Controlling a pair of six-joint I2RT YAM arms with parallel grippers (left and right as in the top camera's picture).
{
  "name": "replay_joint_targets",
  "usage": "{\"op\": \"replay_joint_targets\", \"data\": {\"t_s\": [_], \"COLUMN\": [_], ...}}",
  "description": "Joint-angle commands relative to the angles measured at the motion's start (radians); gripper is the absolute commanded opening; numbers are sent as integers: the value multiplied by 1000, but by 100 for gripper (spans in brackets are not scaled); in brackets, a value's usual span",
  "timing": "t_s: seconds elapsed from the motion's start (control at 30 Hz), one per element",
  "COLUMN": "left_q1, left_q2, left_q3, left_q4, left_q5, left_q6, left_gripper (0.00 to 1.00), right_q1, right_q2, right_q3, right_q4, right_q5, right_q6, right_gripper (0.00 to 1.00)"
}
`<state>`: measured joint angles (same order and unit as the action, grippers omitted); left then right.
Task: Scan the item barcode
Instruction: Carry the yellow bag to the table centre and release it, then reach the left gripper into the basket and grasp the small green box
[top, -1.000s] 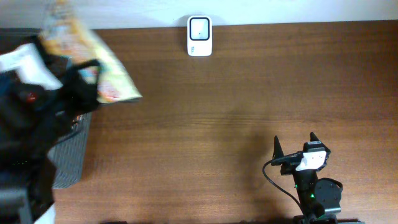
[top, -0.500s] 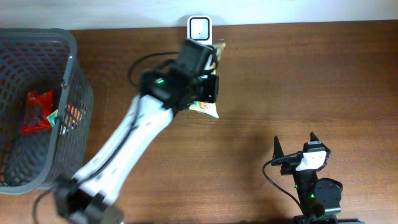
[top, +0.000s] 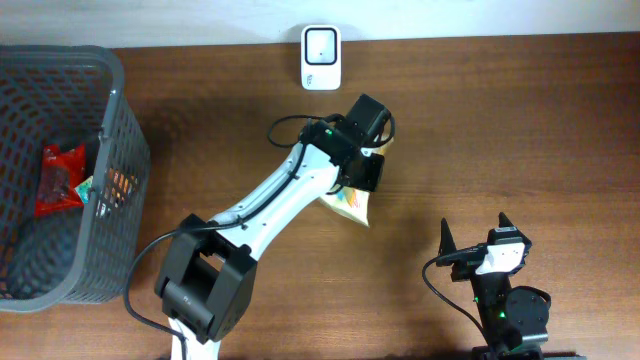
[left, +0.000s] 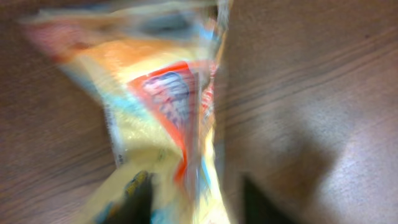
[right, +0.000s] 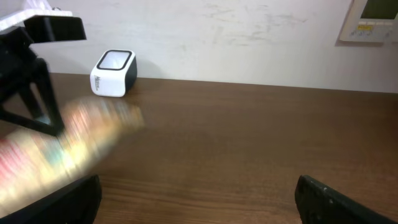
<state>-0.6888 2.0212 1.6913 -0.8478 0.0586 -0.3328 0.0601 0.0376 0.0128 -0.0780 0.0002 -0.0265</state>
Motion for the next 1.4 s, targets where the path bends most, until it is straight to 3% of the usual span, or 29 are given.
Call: {"op": "replay_joint_targets", "data": {"t_s": [0.0, 0.23, 0.5, 0.63, 0.73, 0.83, 0.97, 1.17, 1.33, 1.37], "left_q1": [-3, 53, 259, 442, 647, 898, 1175, 1338, 1337, 1335], "left_q2": [7, -37, -231, -362, -455, -504, -493, -350, -207, -148], "left_q3": [15, 195, 565, 648, 650, 650, 644, 592, 533, 527], "left_q4": [2, -145, -415, -502, -516, -539, -554, -568, -613, -613], "left_q5": [16, 11, -115, -227, -304, -283, -280, -187, -37, 3], "left_q6": [6, 13, 13, 13, 13, 0, -33, -63, -61, -11], "left_gripper": [81, 81, 79, 87, 96, 99, 99, 100, 89, 72], "right_q1": [6, 6, 6, 6, 6, 6, 6, 6, 6, 6], "right_q2": [-5, -5, -5, -5, -5, -5, -5, -5, -5, -5], "right_q3": [-7, -7, -7, -7, -7, -7, -7, -7, -7, -7], "right_q4": [-4, -4, -4, -4, -4, -4, -4, -4, -4, -4], "right_q5": [8, 9, 8, 8, 9, 8, 8, 8, 8, 9], "right_q6": [0, 1, 1, 0, 0, 0, 1, 0, 0, 0], "right_gripper": [98, 98, 98, 98, 98, 98, 98, 98, 98, 98]}}
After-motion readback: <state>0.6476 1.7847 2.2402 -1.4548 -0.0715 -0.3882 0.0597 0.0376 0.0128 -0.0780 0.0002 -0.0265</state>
